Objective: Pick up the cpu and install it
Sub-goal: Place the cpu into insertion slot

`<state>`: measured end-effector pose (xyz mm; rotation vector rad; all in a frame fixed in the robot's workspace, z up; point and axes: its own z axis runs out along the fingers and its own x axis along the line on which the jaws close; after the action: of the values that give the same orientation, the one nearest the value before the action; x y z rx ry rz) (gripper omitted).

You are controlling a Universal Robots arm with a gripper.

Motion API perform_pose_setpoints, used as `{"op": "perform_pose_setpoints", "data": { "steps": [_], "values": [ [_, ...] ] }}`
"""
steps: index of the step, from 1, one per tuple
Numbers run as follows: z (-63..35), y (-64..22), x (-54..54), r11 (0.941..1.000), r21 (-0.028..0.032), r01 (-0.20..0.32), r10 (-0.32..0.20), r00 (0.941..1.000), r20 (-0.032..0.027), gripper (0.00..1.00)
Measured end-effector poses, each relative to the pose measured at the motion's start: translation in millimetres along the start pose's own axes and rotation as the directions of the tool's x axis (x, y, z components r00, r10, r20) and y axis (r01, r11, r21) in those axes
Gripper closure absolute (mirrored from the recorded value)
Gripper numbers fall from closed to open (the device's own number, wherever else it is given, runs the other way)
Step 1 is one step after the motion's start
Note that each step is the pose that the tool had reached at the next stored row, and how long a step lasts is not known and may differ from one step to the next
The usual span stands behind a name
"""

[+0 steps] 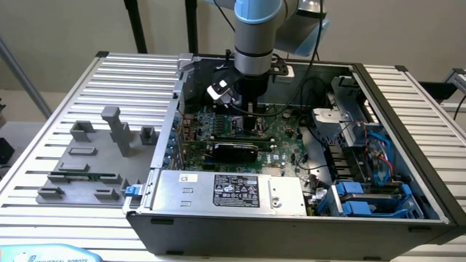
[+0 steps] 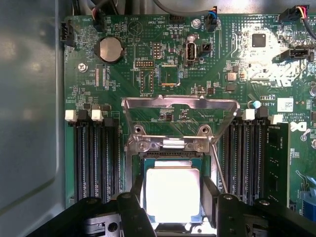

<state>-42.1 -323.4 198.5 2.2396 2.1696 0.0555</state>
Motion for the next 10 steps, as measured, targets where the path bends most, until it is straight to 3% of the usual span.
{"op": "perform_pose_setpoints", "data": {
  "steps": [10],
  "values": [
    [1.5,0.1,0.6,1.0,-0.0003,-0.004,0.004,1.0,0.0057,0.45]
  ]
}}
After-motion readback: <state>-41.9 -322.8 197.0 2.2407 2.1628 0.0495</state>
